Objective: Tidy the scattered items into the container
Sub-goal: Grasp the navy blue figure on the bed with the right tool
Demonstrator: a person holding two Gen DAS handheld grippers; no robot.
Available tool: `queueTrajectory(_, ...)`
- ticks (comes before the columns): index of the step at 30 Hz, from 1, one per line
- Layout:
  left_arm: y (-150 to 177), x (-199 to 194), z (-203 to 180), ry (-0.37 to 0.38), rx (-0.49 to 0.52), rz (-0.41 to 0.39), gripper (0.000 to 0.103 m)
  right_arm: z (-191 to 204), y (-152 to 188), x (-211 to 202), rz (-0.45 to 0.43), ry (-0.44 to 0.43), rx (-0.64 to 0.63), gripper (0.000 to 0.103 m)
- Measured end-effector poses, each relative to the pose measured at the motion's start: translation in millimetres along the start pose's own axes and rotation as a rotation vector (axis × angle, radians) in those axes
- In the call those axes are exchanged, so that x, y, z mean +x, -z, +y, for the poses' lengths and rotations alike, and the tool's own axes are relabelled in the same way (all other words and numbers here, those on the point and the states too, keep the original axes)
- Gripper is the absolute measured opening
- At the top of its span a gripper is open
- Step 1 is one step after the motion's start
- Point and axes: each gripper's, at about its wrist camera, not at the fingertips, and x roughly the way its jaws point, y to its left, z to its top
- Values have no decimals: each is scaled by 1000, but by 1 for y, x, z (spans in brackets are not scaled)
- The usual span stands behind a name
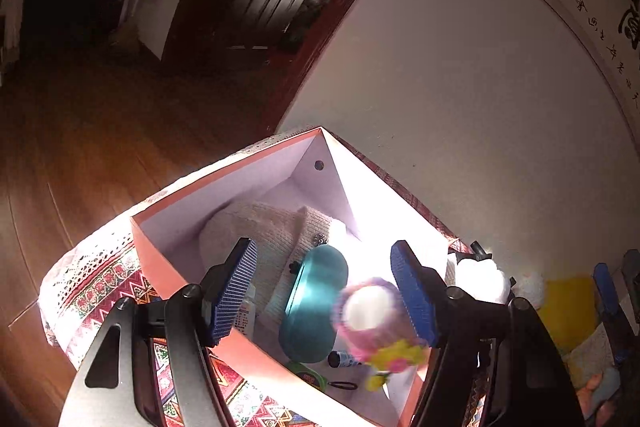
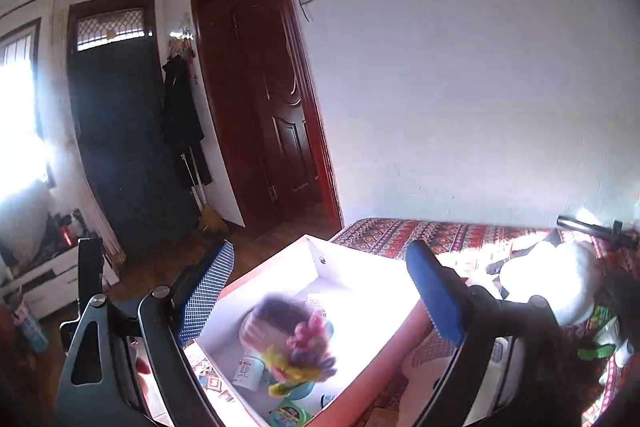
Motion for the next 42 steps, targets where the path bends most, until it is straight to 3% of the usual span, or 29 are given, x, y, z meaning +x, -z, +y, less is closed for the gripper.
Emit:
queueTrajectory(5, 0, -2, -7, -7, 23, -12, 69, -31, 5, -21, -52, 69, 49, 88)
queueTrajectory(13, 28, 8, -69, 35, 176, 21, 69, -153, 45, -85, -55, 291, 337, 90)
queueTrajectory(16, 48, 13, -109, 69, 273, 44, 69, -206, 60, -119, -76, 390, 483, 90)
queueTrajectory(21, 95, 27, -176, 128, 440, 101, 69, -297, 98, -168, -107, 483, 737, 90)
queueTrajectory(26, 149, 51, -231, 171, 560, 194, 69, -368, 146, -193, -50, 483, 1022, 90)
queueTrajectory(31, 195, 64, -269, 195, 664, 252, 69, -404, 171, -191, 93, 605, 974, 90)
queueTrajectory(36, 220, 74, -288, 195, 720, 288, 69, -429, 193, -164, 262, 653, 921, 90)
queueTrajectory(42, 227, 88, -296, 190, 713, 315, 69, -454, 207, -176, 248, 809, 913, 83)
